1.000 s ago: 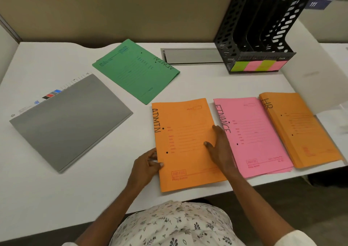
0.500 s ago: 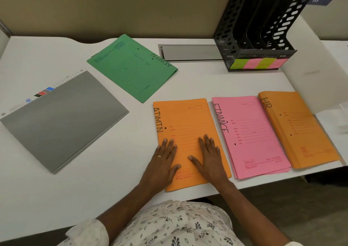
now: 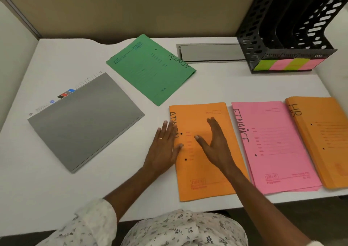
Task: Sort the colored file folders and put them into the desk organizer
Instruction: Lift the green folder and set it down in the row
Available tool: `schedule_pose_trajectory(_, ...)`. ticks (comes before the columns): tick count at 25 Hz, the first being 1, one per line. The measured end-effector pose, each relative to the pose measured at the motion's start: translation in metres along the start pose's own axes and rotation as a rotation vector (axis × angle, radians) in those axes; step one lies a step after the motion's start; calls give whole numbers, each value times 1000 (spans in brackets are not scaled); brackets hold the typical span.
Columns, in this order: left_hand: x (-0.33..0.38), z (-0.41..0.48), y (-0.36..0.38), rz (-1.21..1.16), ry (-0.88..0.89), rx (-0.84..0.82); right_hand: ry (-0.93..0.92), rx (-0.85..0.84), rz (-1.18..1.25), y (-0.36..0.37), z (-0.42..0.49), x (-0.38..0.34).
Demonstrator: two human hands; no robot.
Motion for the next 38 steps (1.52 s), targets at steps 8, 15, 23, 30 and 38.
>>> schedule_pose_trajectory(8,-80,106,-30,32,-175,-77,96,-52,281,19,141,-40)
schedule_pose_trajectory(15,-82,116,-9,0,-181,-108,117,-33,216,22,250,-44)
schedule_pose_trajectory(23,-88,118,1,-63,-186,-65,379,106,575,38,318,-37)
schedule_pose_trajectory(30,-87,118,-21,-264,-195,-37,122,-30,717,63,246,-73)
schedule_pose_trajectory(38,-149,127,-169,-521,-407,522,-169,124,836,-43,160,-132)
Point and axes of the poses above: each hand's wrist, its own z-axis towards the middle knuckle, its own y-axis out of the palm, x = y × z, the point moved 3 cm from there along z, towards the middle knuckle, and after that the axes turned 13 degrees about z, right-handed, at the moved point
